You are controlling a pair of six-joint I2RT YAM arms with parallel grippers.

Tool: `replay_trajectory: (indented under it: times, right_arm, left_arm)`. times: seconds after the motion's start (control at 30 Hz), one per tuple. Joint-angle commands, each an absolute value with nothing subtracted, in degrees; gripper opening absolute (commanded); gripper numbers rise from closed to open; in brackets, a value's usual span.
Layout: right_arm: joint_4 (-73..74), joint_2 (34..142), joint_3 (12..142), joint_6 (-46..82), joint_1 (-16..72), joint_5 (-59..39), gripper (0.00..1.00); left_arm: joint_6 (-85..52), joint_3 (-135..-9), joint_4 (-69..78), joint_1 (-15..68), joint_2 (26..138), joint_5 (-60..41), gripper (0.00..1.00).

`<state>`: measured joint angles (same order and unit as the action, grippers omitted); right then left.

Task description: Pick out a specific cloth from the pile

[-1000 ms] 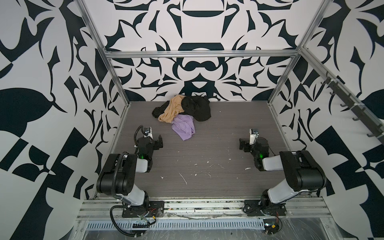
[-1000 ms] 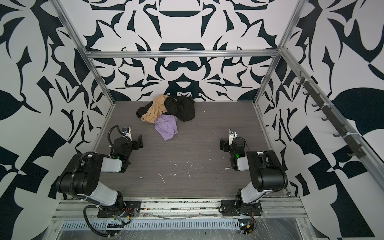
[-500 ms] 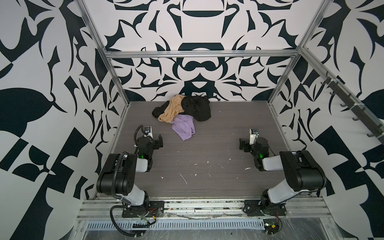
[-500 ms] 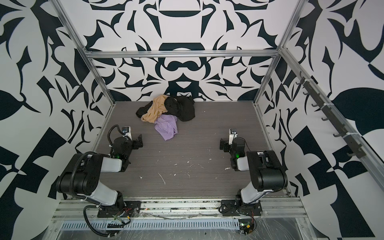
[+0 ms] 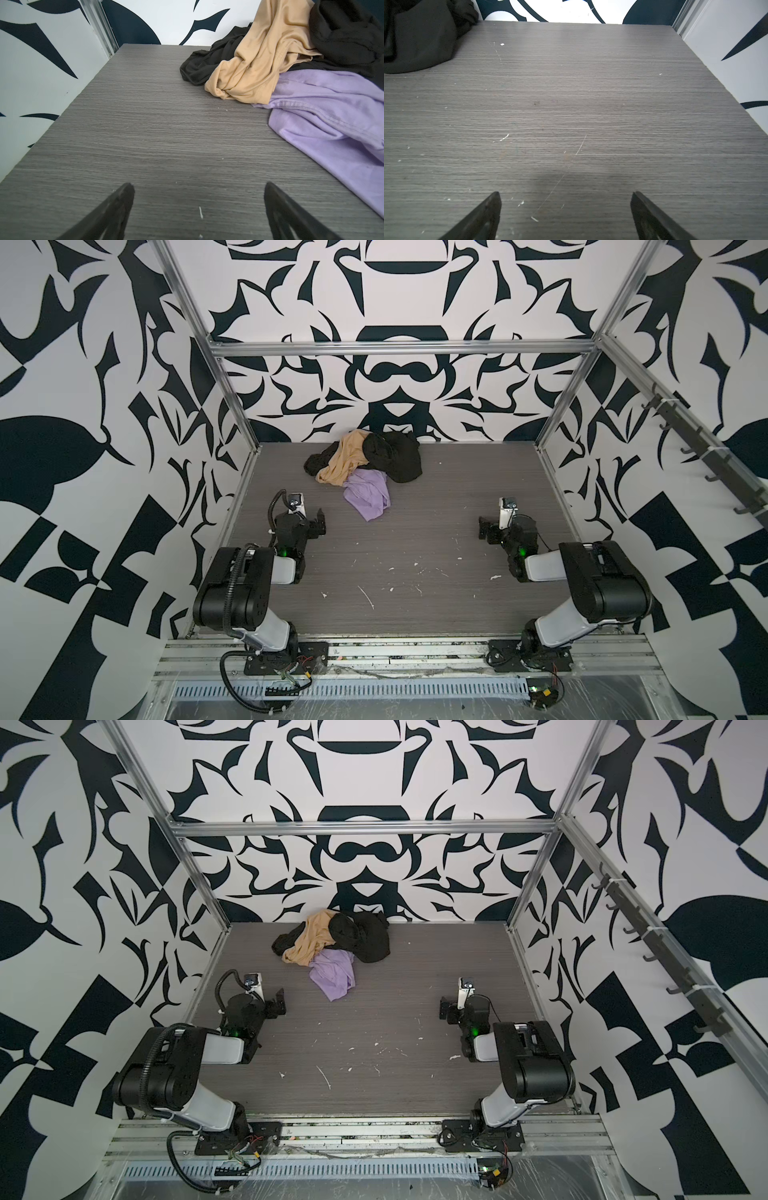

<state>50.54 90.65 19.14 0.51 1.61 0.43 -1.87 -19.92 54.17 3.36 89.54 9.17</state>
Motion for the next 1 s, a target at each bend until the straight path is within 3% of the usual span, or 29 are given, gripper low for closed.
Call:
replay_trajectory:
  times: [0.0, 0.77, 0.97]
  right_arm:
    - [52.13, 89.12, 20.42, 1.14, 1.74, 1.80, 0.99]
    - [53.79, 88.19, 19.25, 2.42, 1.86, 5.41, 0.99]
    - [38.12, 81.75, 25.46, 1.85, 1.91, 4.92, 0.99]
  left_arm:
    - [-1.71, -20.52, 54.50, 3.24, 89.57, 8.96, 1.00]
    - [-0.60, -20.59, 54.22, 4.13, 88.66, 11.12, 1.00]
    - [-7.11, -32.05, 25.70, 3.94, 80.96, 25.68, 1.00]
